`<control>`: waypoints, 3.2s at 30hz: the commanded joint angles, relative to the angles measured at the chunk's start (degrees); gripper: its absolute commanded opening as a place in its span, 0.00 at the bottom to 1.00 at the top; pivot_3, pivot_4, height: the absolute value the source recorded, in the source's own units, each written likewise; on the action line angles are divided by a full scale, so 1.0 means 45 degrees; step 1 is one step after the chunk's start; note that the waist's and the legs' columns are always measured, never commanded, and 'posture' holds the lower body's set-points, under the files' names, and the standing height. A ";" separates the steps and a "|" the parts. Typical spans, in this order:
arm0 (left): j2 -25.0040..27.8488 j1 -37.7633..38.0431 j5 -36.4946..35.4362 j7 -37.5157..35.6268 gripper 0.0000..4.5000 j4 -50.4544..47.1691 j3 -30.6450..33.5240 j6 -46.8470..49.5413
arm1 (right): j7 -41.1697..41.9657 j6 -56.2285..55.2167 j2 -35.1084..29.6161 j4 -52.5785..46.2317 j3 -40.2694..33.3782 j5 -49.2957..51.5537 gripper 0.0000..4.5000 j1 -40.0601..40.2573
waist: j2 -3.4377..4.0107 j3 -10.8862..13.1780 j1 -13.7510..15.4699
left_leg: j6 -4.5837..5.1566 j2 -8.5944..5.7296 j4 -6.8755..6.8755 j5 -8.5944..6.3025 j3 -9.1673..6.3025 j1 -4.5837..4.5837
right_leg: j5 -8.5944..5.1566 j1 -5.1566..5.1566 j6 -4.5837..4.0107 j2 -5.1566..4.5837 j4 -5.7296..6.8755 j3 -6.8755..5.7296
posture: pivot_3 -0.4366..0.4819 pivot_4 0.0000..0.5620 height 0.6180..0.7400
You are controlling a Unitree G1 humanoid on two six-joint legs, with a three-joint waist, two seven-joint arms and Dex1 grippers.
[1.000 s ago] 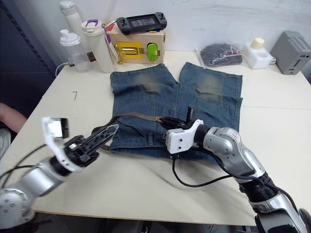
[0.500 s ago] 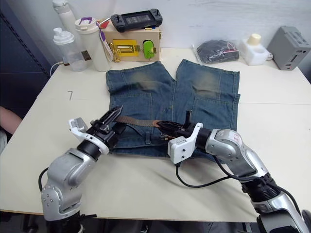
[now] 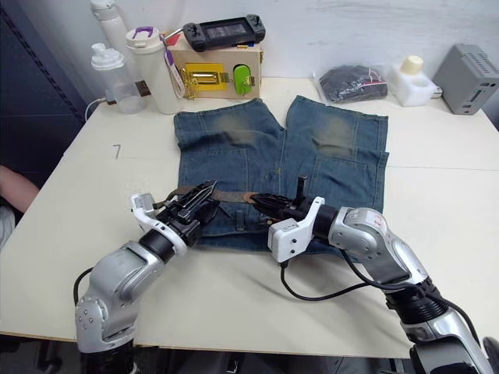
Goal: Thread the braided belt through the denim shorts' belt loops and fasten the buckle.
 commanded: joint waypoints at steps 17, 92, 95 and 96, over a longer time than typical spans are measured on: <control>-0.0604 -0.0751 -0.0143 0.1229 0.00 -0.1099 -0.0073 -0.1106 | 0.0485 0.1796 0.0307 -0.0837 -0.0785 0.1712 0.36 0.0259 | -0.0001 0.0000 0.0009 | -0.0001 0.0001 0.0011 -0.0004 0.0002 -0.0007 | -0.0008 -0.0006 0.0013 0.0008 0.0013 0.0018 | 0.48 0.27 0.22; 0.5911 -0.1893 1.5852 -1.2201 0.00 0.2010 -0.6210 0.2560 | 0.2589 0.9056 -0.0770 -0.3974 -0.3111 0.6244 0.99 0.2765 | 0.0016 -0.0008 0.0056 | 0.0002 0.0002 0.0001 -0.0016 -0.0014 -0.0025 | -0.0087 0.0026 -0.0126 0.0000 -0.0067 0.0030 | 0.48 0.27 0.22; 0.5858 -0.1622 1.6738 -1.2766 0.00 0.2085 -0.6356 0.2192 | 0.3124 0.7741 -0.1448 -0.4076 -0.2946 0.5667 0.99 0.3165 | 0.0029 -0.0016 0.0100 | 0.0003 0.0002 -0.0003 -0.0016 -0.0015 -0.0018 | -0.0088 0.0036 -0.0126 -0.0002 -0.0080 0.0024 | 0.48 0.27 0.22; 0.5744 -0.1554 1.6839 -1.2895 0.00 0.2100 -0.6236 0.2181 | 0.3333 0.7295 -0.1669 -0.4125 -0.2902 0.5544 0.99 0.3319 | 0.0029 -0.0016 0.0104 | 0.0004 0.0000 -0.0007 -0.0015 -0.0012 -0.0016 | -0.0087 0.0038 -0.0126 -0.0004 -0.0088 0.0023 | 0.48 0.27 0.22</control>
